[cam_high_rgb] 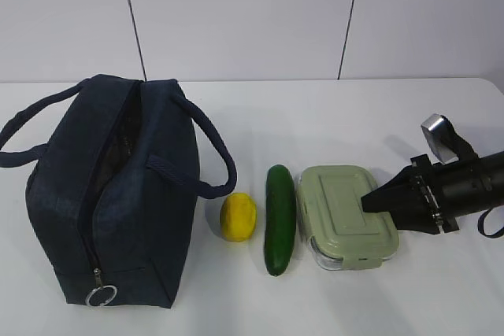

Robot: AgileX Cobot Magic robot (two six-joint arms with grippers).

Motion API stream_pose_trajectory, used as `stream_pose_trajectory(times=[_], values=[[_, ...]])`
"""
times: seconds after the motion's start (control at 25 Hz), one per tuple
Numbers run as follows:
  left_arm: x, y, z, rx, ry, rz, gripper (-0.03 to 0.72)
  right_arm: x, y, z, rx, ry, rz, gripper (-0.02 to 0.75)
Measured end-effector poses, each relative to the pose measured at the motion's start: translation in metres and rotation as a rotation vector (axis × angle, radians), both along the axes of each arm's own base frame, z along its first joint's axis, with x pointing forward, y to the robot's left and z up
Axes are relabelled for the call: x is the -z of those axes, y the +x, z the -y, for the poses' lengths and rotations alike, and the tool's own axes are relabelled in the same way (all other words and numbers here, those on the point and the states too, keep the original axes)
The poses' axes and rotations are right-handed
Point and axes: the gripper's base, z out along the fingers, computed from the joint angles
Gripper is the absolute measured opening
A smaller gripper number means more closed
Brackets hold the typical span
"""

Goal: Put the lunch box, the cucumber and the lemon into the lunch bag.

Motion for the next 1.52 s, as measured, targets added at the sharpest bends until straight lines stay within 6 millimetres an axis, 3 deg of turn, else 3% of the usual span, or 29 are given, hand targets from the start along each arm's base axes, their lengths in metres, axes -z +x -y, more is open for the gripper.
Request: stream_pose_trajectory(times=[0.88,1.24,1.52], values=[[0.0,0.0,0.0,0.0,0.0,0.0,0.264,-0.001,0.001,0.0,0.026,-0.001,-0.012,0.356],[0.0,0.0,0.0,0.0,0.0,0.0,0.264,-0.017,0.003,0.001,0.078,-0.012,-0.038,0.356],[0.0,0.0,0.0,0.0,0.0,0.002,0.264,-0.017,0.001,-0.015,0.019,-0.028,-0.058,0.356]])
